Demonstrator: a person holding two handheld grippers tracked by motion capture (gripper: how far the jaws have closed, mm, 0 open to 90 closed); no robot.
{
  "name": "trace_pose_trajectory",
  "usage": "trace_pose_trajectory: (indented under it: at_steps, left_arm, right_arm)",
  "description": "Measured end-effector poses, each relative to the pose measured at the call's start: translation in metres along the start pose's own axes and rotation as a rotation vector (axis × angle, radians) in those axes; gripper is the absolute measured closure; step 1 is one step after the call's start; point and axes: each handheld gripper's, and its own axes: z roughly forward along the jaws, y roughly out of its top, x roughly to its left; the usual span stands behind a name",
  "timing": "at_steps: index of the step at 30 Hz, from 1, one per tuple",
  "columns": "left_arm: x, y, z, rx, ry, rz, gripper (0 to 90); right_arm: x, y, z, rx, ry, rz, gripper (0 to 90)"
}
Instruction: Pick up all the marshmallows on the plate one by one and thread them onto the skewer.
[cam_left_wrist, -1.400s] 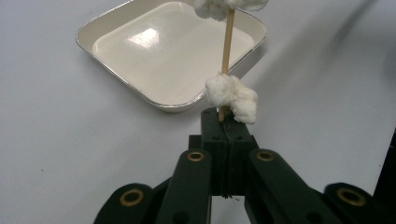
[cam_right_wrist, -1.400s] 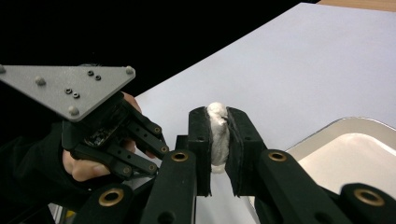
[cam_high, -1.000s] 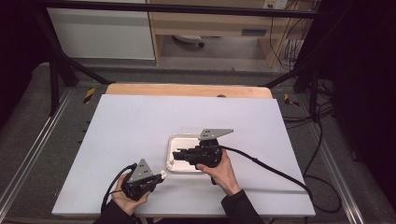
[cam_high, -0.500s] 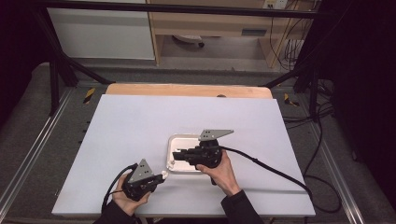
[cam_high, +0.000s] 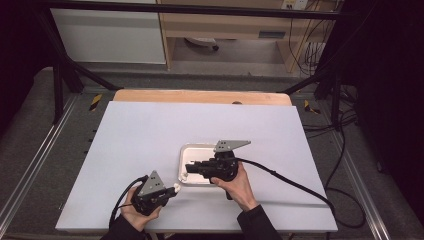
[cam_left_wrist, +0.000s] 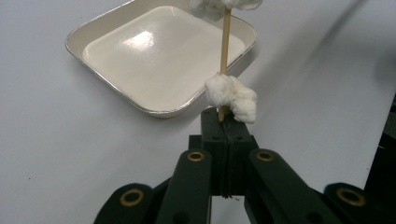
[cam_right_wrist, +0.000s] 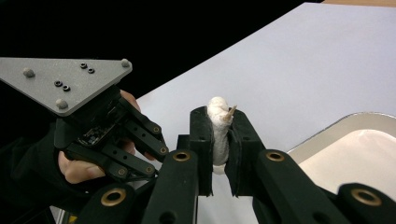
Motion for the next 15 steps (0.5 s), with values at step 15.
trace_pose_trajectory:
  at_steps: [15]
  left_arm:
    - [-0.0004,0.0008,0.0005,-0.003,-0.006,-0.006,89.1]
  right_arm:
    - [-0.0002,-0.0033,0.0028,0.003,0.007,0.006,82.6]
